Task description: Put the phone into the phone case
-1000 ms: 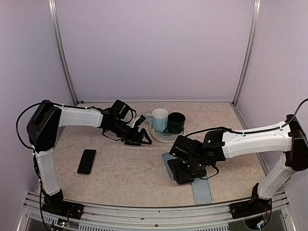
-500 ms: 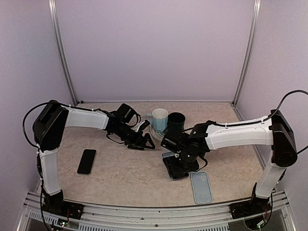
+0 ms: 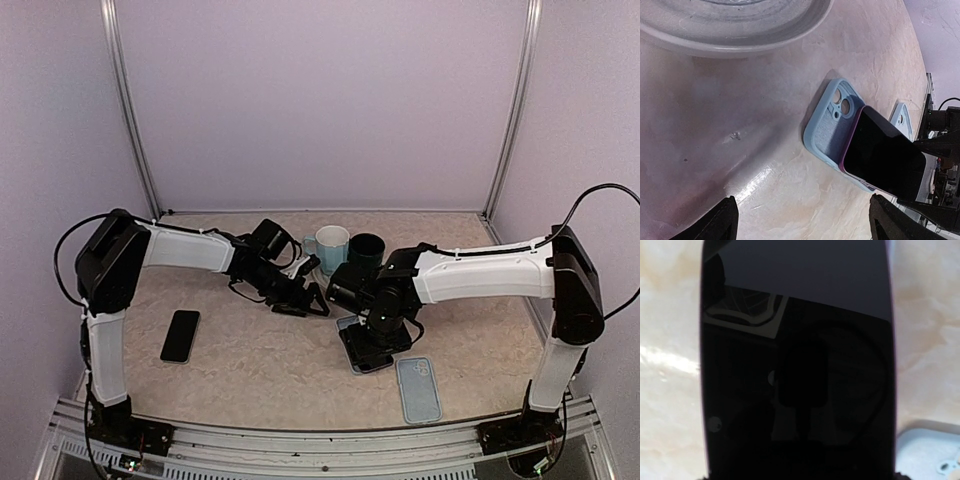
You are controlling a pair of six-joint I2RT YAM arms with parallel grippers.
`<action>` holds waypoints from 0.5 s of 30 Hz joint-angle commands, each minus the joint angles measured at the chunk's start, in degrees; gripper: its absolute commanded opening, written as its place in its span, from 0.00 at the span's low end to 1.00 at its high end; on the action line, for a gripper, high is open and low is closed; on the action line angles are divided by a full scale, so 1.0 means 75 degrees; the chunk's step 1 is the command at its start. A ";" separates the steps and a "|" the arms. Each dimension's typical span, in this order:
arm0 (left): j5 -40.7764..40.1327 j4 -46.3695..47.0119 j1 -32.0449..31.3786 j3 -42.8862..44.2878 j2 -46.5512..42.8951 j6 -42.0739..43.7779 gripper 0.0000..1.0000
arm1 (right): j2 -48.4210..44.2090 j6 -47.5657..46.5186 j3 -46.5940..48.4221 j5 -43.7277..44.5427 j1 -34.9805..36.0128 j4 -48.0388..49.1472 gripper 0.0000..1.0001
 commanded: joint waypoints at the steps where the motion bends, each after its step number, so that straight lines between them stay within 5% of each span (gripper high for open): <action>1: -0.0086 -0.0096 -0.0090 0.0153 0.0093 0.0098 0.89 | -0.0217 0.0075 0.0236 0.0318 -0.0041 -0.0431 0.38; 15: -0.0247 -0.0172 -0.0250 0.0307 0.0226 0.0135 0.89 | 0.0330 -0.0151 0.0607 -0.0016 -0.0024 -0.0600 0.39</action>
